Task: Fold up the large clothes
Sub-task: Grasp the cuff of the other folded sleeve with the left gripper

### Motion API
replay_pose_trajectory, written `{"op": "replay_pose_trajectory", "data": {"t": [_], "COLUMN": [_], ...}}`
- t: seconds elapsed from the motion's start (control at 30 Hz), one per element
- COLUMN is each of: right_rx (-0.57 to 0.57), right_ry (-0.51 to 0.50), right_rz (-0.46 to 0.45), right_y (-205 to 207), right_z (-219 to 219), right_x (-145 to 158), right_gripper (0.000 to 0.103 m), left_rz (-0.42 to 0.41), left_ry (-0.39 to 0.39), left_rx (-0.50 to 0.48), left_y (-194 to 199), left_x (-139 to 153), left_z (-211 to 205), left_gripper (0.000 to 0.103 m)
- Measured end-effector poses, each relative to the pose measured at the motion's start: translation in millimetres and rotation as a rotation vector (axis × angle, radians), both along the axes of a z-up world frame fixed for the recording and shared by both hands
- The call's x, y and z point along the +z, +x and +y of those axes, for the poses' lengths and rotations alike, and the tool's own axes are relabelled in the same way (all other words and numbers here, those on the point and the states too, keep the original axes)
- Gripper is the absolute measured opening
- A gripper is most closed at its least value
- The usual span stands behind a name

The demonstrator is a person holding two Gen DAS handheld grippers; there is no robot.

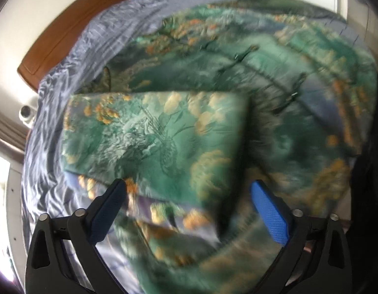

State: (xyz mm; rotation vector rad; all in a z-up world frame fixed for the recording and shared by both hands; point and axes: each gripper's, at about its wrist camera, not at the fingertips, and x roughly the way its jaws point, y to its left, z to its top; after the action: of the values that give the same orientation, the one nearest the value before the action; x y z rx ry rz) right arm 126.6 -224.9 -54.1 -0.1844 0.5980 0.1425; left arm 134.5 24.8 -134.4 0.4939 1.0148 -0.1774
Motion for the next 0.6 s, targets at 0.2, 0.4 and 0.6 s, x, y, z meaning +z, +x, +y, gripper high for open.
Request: {"op": "replay_pose_trajectory", "data": {"t": [0.2,0.4,0.6], "right_rx": [0.045,0.106,0.158], "right_ry": [0.007,0.014,0.01], "right_rz": [0.011,0.01,0.0], "right_y": [-15.5,-22.6,-23.4], "right_z": [16.8,44.0,66.5], "right_x": [-2.8,-1.1,-0.2], "right_gripper": [0.055,0.055,0.055], "left_rz": [0.135,-0.052,-0.259], "left_ry": [-0.284,-0.365,-0.31], "left_rx": [0.027,0.193,0.47], "left_y": [7.0,-20.4,-44.8], "left_x": [7.0,73.8,119.7], "left_z": [30.9,86.2,167.4], "left_gripper": [0.011,0.009,0.008]}}
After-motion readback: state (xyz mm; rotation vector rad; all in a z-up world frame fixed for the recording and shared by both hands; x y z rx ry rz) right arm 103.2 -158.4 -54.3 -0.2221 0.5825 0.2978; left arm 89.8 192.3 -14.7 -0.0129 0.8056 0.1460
